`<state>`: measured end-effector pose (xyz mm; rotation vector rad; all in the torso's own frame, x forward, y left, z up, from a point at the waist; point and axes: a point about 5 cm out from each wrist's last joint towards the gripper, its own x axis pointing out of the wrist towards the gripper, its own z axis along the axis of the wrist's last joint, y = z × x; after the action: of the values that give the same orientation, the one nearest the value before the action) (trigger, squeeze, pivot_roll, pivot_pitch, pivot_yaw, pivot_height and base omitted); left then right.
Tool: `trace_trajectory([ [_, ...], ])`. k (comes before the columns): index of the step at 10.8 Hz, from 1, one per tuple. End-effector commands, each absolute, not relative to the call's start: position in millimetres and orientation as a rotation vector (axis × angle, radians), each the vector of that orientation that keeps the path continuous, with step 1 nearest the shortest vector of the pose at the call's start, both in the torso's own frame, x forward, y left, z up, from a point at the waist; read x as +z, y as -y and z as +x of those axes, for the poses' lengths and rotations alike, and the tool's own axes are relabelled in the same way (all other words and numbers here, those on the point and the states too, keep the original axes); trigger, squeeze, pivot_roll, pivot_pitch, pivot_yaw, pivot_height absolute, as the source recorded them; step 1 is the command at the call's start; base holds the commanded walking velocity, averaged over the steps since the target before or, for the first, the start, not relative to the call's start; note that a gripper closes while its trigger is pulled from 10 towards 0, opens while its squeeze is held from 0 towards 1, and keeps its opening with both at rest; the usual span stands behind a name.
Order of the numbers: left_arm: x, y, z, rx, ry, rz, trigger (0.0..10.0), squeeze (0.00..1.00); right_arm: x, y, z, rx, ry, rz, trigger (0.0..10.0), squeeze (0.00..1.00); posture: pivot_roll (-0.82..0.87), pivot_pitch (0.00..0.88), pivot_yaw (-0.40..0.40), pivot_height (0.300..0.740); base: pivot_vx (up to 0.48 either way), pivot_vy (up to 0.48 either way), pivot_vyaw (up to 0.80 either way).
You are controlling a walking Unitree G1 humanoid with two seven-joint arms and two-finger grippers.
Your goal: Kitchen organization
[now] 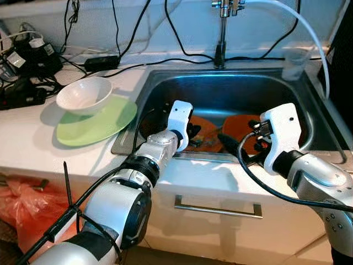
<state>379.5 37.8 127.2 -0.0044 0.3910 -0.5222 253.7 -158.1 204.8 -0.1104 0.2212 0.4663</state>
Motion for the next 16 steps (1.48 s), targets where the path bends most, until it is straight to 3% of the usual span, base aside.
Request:
trace_trajectory([
  [1,112,-48,375,-0.488,-0.465,0.015,10.0,1.00,205,154,253,0.493,-0.230,-0.103,10.0,0.00,-0.27,0.000,0.123,0.740,0.000,0.000,0.00],
  [6,122,-54,382,-0.443,-0.419,0.025,10.0,1.00,204,154,258,0.516,-0.238,-0.109,10.0,0.00,-0.25,0.000,0.111,0.740,0.000,0.000,0.00],
  [11,168,-74,404,-0.358,-0.250,-0.100,10.0,1.00,206,145,273,0.575,-0.219,-0.116,10.0,0.00,-0.16,0.000,0.063,0.740,0.000,0.000,0.00],
  [14,203,-74,412,-0.404,-0.110,-0.098,10.0,1.00,204,134,286,0.597,-0.194,-0.096,10.0,0.00,-0.11,0.000,0.086,0.740,0.000,0.000,0.00],
  [16,221,-82,417,-0.345,-0.029,-0.100,10.0,1.00,202,121,286,0.624,-0.171,-0.078,10.0,0.00,-0.12,0.000,0.119,0.740,0.000,0.000,0.00],
])
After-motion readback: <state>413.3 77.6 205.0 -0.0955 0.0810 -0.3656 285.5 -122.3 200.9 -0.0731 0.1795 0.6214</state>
